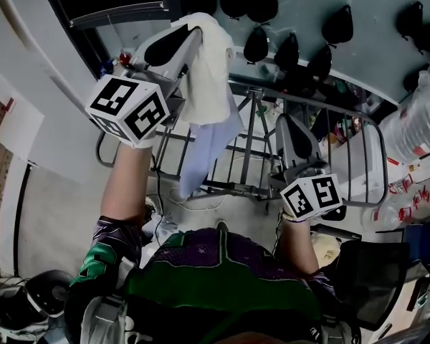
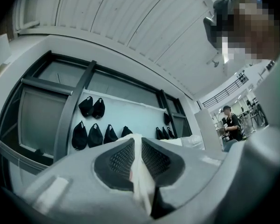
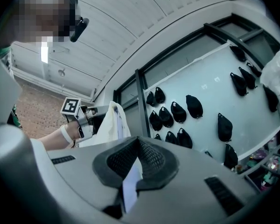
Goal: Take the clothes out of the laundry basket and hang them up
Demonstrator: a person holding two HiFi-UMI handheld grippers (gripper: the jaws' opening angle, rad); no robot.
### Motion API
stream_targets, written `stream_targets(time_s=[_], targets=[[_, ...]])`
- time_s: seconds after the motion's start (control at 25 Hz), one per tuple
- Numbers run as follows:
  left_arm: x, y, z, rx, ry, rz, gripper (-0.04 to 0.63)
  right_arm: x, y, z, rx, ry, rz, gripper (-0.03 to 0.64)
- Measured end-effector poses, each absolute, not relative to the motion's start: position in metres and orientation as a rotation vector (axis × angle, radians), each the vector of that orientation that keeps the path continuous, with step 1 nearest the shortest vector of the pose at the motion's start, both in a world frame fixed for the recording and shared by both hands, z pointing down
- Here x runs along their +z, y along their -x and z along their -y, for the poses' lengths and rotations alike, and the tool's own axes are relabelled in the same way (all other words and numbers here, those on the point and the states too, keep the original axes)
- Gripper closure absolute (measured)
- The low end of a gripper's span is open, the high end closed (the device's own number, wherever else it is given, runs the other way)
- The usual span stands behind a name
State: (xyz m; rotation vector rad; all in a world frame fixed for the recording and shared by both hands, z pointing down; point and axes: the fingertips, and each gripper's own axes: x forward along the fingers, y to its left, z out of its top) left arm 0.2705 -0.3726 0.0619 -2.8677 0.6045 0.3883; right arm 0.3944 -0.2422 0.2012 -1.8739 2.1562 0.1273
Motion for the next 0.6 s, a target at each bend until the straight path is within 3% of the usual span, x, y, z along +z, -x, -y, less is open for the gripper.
stream_targets(time_s=[0.6], targets=[[-0.008,-0.349,0.383,0.542,2.857,-0.447,0.541,0.198,-0.458,0.238,0.16,1.919,-2.062,0.615]])
